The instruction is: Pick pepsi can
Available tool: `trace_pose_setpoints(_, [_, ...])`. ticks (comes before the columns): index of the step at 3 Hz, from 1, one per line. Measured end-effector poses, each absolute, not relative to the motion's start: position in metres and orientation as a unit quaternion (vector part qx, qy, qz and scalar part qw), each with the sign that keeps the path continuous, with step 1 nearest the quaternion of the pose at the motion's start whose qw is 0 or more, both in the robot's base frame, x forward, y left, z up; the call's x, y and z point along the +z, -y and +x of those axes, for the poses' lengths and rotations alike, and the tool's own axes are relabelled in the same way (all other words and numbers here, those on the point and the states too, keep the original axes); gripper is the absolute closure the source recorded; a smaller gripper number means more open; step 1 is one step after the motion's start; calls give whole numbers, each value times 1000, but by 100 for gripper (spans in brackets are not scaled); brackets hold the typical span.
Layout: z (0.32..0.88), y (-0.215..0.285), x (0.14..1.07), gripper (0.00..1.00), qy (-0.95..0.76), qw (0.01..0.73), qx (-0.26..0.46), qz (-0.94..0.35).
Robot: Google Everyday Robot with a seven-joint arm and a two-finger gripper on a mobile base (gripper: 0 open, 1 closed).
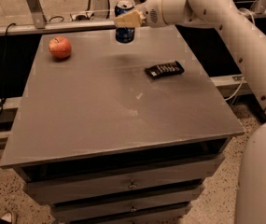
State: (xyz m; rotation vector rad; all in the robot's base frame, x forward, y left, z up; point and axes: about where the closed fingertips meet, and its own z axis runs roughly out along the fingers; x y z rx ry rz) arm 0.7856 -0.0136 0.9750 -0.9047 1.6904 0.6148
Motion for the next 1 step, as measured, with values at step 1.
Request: trace_pose_setpoints(1, [761, 13, 986, 100, -716, 536, 282, -347])
